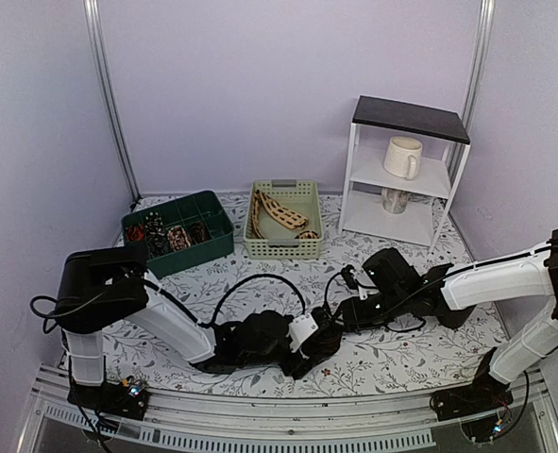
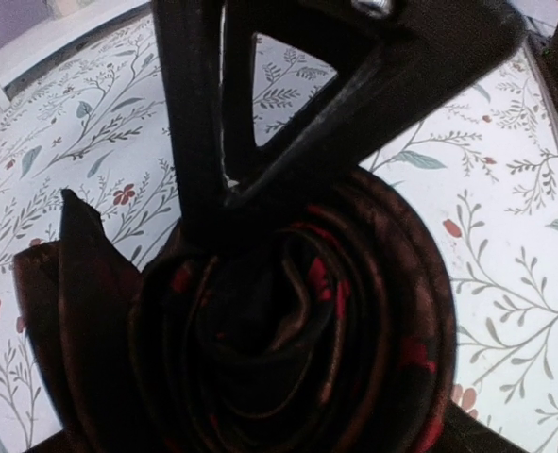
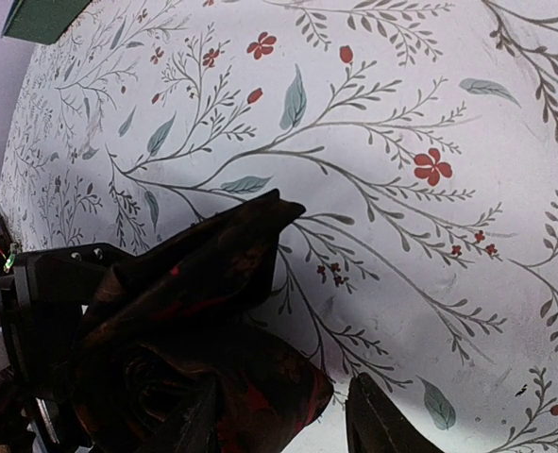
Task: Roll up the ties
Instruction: Roll the tie at the center of the board.
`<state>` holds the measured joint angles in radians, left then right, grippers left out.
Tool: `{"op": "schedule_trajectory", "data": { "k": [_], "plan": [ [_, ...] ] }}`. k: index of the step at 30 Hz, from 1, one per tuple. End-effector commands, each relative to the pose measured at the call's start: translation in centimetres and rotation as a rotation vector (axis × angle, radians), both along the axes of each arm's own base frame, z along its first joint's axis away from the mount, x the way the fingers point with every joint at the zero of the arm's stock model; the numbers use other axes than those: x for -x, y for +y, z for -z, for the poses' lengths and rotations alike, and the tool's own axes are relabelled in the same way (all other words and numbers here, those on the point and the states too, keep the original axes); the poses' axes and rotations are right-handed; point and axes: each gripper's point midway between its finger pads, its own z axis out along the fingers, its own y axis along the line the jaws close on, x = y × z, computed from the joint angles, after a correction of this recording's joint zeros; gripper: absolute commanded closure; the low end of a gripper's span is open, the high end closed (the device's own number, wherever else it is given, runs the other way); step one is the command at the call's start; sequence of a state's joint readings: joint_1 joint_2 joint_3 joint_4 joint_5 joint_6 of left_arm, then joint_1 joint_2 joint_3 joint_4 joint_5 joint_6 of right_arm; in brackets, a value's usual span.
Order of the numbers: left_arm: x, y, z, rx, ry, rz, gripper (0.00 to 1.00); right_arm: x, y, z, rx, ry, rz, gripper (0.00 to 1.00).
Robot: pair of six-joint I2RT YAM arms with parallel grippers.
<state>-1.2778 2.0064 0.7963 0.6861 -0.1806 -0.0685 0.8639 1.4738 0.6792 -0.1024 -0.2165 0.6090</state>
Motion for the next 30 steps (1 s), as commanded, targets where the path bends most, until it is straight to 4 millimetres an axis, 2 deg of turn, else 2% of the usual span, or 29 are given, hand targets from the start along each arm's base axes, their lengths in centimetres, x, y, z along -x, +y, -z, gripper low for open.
{"op": "schedule_trajectory", "data": {
  "k": [1, 2, 3, 4, 13, 22, 24, 26, 30],
  "plan": [
    [-0.7, -0.3, -1.5, 0.003, -0.026, 0.010, 0.17, 0.0, -0.2, 0.3, 0.012, -0.005, 0.004, 0.54],
    [-0.7, -0.4, -1.4, 0.004, -0.022, 0.019, 0.16, 0.0, -0.2, 0.2, 0.010, -0.007, 0.003, 0.54],
    [-0.7, -0.7, -2.9, 0.035, -0.025, 0.028, 0.16, 0.0, -0.2, 0.1, 0.010, -0.008, 0.002, 0.54],
    [-0.8, -0.8, -3.2, 0.040, -0.020, 0.033, 0.16, 0.0, -0.2, 0.2, 0.013, -0.009, 0.003, 0.54],
    [-0.8, -2.3, -3.7, 0.022, 0.047, 0.107, 0.20, 0.0, -0.2, 0.4, 0.017, -0.006, 0.005, 0.54],
    [-1.6, -2.1, -3.0, -0.039, 0.052, 0.094, 0.22, -0.2, -0.3, 0.3, 0.023, -0.011, 0.008, 0.54],
    [-1.7, -2.0, -2.9, -0.041, 0.052, 0.094, 0.25, -0.2, -0.4, 0.3, 0.026, -0.011, 0.015, 0.54],
    [-1.6, -1.5, -0.9, -0.074, 0.067, 0.092, 0.25, -0.3, -0.3, 0.1, 0.017, -0.012, 0.024, 0.54],
    [-1.6, -1.0, 0.2, -0.087, 0.084, 0.103, 0.27, -0.7, -0.2, -1.1, -0.013, -0.025, 0.046, 0.54]
  ]
}}
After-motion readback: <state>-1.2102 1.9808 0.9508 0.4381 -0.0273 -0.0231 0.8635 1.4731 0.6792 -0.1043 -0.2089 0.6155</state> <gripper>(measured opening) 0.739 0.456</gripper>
